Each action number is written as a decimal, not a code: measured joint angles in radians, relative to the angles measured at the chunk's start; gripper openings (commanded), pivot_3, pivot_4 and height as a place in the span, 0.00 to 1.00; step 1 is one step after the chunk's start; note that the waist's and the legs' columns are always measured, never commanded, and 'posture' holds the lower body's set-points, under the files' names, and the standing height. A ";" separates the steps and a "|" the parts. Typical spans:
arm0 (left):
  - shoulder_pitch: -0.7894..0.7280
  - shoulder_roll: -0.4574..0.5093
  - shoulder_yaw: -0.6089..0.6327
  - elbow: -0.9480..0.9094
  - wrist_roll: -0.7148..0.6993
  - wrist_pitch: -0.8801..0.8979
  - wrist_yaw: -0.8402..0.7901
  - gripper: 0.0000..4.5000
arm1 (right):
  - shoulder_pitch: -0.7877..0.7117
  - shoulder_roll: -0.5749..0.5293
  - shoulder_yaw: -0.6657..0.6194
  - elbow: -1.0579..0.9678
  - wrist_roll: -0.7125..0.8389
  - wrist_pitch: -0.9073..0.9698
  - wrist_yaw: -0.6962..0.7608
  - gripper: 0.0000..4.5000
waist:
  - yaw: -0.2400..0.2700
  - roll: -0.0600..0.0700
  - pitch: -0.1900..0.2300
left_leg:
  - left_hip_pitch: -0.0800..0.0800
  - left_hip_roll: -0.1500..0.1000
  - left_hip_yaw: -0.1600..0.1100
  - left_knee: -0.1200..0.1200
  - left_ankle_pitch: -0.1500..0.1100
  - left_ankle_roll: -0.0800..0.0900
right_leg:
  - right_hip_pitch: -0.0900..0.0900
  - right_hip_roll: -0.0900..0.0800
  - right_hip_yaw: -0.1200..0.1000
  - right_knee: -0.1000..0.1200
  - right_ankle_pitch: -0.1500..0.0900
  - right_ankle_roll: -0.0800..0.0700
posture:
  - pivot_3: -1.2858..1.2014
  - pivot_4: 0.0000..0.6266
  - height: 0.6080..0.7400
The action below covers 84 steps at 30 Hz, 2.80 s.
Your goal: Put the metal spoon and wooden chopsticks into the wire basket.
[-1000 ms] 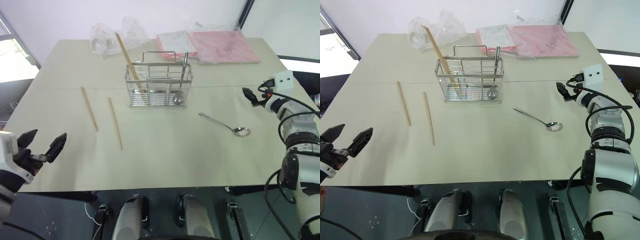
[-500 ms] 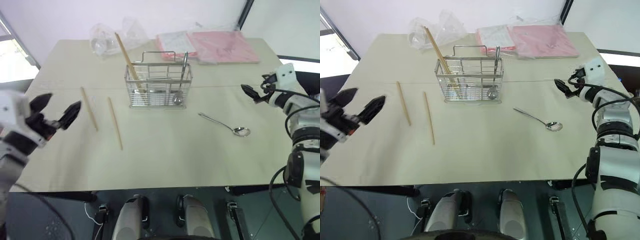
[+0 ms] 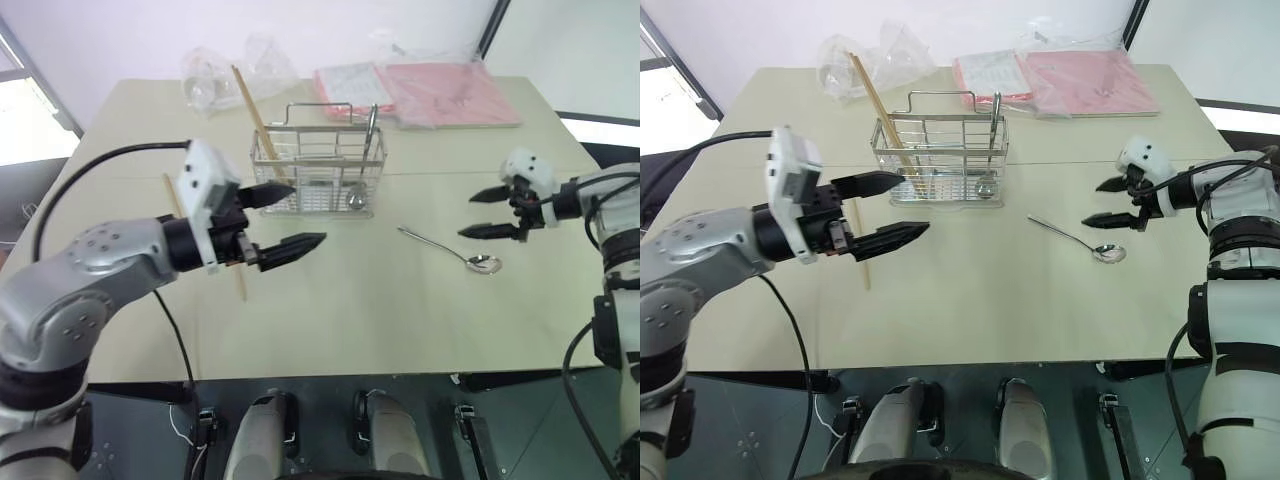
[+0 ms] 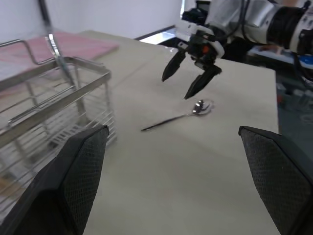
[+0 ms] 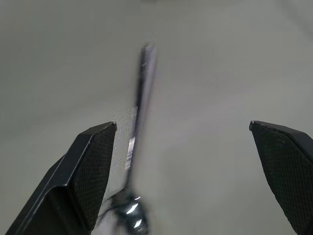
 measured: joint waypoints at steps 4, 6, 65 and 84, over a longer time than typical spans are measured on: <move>-0.023 -0.034 -0.031 0.030 0.044 -0.013 -0.016 0.99 | 0.022 0.005 0.015 -0.008 -0.026 0.028 -0.022 1.00 | 0.001 0.000 0.000 | 0.000 0.000 -0.001 0.000 0.000 0.000 | 0.000 0.000 0.000 0.000 0.000 0.000 | 0.52 0.24 0.69; -0.035 -0.045 -0.032 0.030 0.051 -0.016 -0.016 0.99 | 0.040 0.010 0.015 -0.018 -0.027 0.041 -0.028 1.00 | 0.001 0.000 0.000 | 0.000 0.000 0.000 0.000 0.000 0.000 | 0.000 0.000 0.000 0.000 0.000 0.000 | 0.52 0.24 0.69; -0.142 -0.118 0.059 0.130 0.174 -0.051 0.009 1.00 | -0.049 0.688 -0.385 -0.468 0.503 0.280 -0.857 0.01 | 0.008 0.002 0.001 | 0.009 -0.001 -0.001 -0.003 0.000 0.000 | 0.008 0.000 0.000 0.000 -0.001 0.001 | 0.52 0.24 0.69; -0.138 -0.097 0.116 0.094 0.152 -0.014 0.061 1.00 | -0.035 0.708 -0.375 -0.304 0.477 0.044 -0.916 0.99 | 0.001 0.002 0.001 | 0.012 -0.001 -0.002 -0.005 0.000 -0.001 | 0.009 0.000 0.000 0.000 -0.001 0.001 | 0.52 0.24 0.69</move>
